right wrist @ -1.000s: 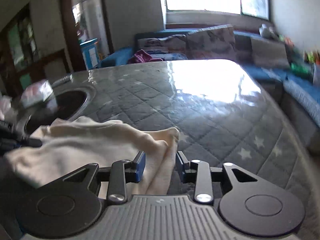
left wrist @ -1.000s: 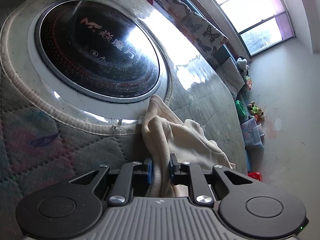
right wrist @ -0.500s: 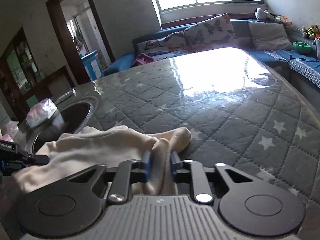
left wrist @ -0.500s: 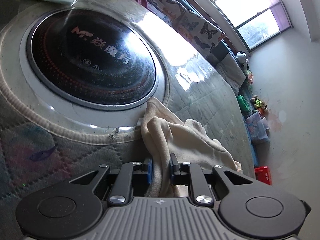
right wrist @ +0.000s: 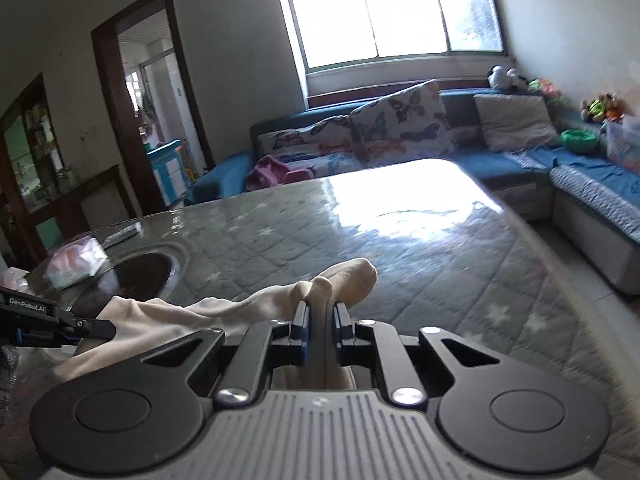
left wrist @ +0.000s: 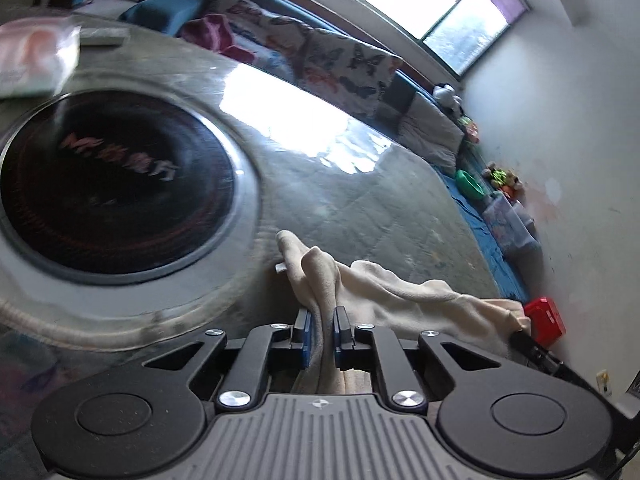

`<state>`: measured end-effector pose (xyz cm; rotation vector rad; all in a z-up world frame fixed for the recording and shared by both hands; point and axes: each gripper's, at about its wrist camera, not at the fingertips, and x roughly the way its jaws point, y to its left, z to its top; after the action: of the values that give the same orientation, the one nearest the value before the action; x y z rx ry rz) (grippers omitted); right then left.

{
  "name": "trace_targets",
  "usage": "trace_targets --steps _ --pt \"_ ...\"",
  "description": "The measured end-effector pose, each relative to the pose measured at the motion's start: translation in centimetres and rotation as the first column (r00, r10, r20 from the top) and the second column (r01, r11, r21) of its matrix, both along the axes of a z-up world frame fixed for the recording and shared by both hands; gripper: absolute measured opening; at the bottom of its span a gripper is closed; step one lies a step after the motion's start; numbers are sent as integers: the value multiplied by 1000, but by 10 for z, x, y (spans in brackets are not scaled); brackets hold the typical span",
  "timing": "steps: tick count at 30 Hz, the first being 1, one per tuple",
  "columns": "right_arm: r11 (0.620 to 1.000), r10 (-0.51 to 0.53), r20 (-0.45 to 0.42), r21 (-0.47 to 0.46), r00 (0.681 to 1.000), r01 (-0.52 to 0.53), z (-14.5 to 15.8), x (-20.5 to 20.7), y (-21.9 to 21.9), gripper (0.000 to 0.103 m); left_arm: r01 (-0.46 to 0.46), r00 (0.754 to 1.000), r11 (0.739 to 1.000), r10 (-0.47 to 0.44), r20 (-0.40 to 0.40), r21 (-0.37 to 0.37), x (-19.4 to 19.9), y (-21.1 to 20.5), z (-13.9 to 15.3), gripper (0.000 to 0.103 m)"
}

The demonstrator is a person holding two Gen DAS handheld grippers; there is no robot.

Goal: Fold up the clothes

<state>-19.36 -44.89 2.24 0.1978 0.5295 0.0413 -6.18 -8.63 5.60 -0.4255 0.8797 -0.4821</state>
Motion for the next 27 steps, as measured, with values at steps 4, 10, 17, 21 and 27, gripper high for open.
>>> trace_targets --steps 4,10,17,21,27 --pt "999 -31 14 -29 999 31 9 -4 -9 10 47 998 999 -47 32 7 0 -22 2 11" --pt "994 -79 37 -72 996 82 23 -6 -25 10 99 993 995 -100 62 19 5 -55 8 10" --pt "983 -141 50 -109 989 146 31 -3 -53 10 156 983 987 -159 96 36 13 -94 17 10" --pt "977 -170 57 -118 984 175 35 -1 -66 10 185 975 982 -189 117 47 15 -115 22 10" --pt "970 -201 54 -129 978 206 35 3 -83 10 202 969 977 -210 130 69 19 -139 26 10"
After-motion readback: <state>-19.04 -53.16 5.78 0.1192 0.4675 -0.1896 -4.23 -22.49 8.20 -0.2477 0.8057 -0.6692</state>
